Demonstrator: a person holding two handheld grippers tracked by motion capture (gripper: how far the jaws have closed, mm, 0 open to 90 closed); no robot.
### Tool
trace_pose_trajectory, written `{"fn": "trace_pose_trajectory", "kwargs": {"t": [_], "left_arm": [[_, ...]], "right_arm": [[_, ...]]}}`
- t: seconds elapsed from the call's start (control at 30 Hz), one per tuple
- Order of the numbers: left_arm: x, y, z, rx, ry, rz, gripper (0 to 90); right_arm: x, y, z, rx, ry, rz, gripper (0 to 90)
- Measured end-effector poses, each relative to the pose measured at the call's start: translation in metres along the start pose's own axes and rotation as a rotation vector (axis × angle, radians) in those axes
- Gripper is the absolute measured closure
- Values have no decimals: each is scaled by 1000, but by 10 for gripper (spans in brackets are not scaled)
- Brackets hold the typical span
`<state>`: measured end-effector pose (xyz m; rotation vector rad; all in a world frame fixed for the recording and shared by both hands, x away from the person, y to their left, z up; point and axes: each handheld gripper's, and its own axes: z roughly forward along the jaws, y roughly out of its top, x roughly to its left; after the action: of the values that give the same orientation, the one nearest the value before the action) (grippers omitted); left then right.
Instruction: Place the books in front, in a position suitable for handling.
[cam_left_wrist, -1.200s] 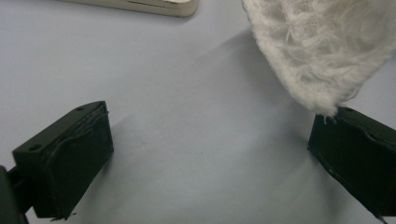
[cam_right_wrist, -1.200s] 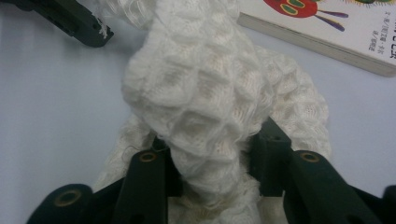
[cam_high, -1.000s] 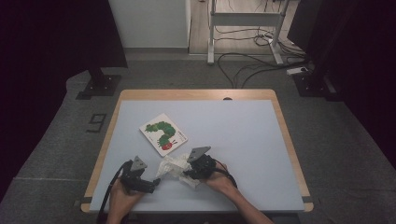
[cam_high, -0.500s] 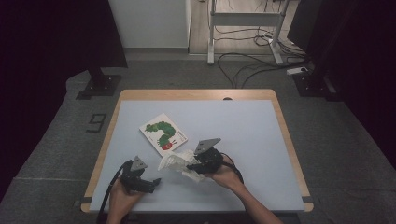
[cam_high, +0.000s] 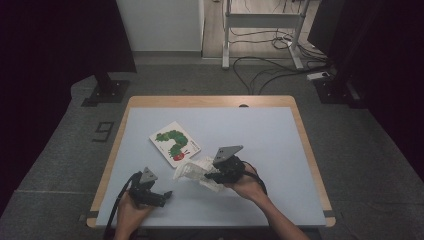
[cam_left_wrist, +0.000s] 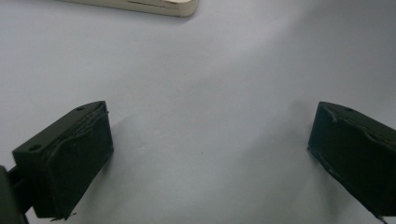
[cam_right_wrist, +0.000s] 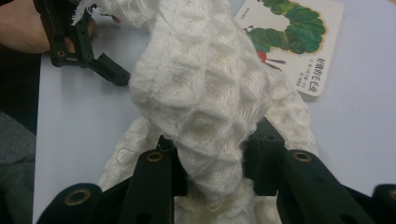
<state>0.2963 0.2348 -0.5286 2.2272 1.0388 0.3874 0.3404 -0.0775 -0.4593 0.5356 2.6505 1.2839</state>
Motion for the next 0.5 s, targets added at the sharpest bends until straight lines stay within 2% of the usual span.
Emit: {"fn": "trace_pose_trajectory", "kwargs": {"t": [0.17, 0.5], "left_arm": [[0, 0, 0, 0, -1, -1, 0], [0, 0, 0, -3, 1, -3, 0]], "right_arm": [[-2, -5, -11, 2, -19, 3, 658], [-10, -27, -40, -5, -73, 36, 656]]}}
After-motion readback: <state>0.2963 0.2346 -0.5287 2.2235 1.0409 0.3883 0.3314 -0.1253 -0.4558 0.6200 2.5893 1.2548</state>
